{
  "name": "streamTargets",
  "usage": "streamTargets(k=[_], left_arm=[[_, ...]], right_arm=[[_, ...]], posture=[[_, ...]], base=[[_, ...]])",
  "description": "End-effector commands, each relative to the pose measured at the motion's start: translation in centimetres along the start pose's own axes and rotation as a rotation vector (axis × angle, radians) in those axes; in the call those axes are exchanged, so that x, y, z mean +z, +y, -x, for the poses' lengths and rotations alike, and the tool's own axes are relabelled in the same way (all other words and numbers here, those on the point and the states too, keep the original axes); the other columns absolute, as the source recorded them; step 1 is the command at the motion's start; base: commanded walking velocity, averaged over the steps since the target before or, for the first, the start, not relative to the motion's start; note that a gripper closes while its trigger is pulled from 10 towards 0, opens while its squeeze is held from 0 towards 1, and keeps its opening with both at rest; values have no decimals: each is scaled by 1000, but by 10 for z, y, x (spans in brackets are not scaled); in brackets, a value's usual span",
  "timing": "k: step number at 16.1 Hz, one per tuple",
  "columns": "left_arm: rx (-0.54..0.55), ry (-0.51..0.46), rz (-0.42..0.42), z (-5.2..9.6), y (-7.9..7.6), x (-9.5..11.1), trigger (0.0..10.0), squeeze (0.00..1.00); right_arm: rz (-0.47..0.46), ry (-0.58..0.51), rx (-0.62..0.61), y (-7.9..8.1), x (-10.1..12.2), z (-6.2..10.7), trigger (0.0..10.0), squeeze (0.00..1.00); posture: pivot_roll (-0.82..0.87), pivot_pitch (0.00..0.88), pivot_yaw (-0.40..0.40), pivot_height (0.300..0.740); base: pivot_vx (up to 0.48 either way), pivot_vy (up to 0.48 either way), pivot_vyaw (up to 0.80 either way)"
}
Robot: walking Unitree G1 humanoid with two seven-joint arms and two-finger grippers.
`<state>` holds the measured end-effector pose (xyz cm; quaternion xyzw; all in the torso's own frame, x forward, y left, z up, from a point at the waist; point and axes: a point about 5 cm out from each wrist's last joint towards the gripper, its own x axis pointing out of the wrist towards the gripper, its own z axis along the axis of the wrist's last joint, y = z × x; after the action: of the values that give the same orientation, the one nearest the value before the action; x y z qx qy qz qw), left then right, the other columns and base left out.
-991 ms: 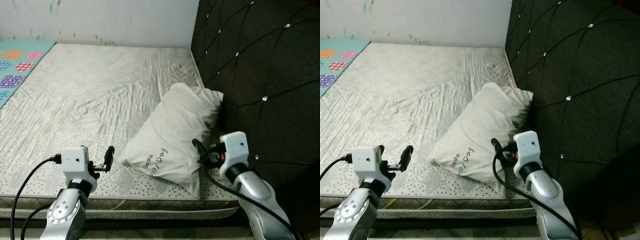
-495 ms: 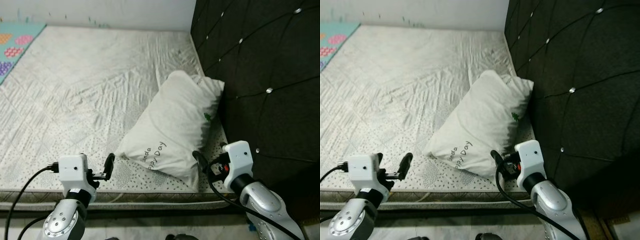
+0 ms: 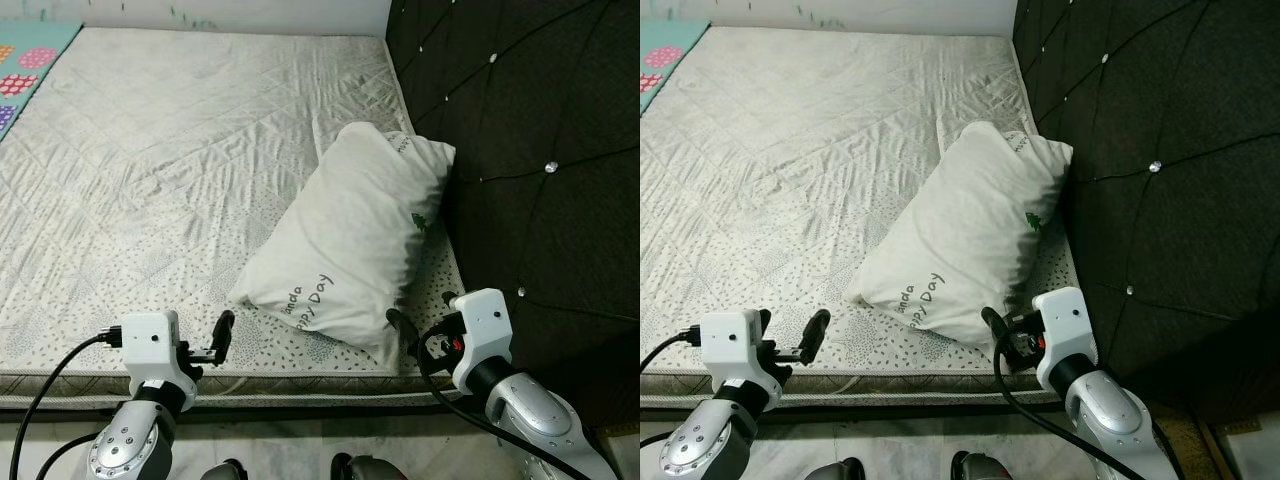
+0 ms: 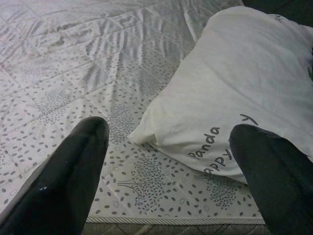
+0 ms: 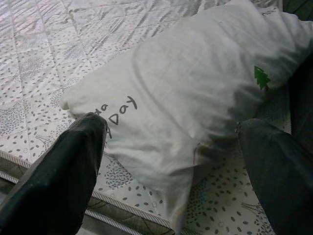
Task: Clean up the room
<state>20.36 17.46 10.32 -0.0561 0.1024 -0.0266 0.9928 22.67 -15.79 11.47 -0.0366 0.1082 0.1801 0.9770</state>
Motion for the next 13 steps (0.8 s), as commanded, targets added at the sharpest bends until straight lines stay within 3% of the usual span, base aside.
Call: streamTargets(k=[1,6,13], left_arm=[[8,0,-4,2,0,1,10000,0],[34,-5,0,0,2,2,10000,0],[27,-43,50,1,3,6,10000,0]], right_arm=[[8,1,10,0,2,3,10000,0],[24,-12,19,-1,4,-1,10000,0],[44,-27,38,-1,6,-5,10000,0]], posture=[[-95,200,-34,700],[-93,190,-38,640],[-98,190,-47,640]], base=[[0,0,0],[0,0,0],[0,0,0]])
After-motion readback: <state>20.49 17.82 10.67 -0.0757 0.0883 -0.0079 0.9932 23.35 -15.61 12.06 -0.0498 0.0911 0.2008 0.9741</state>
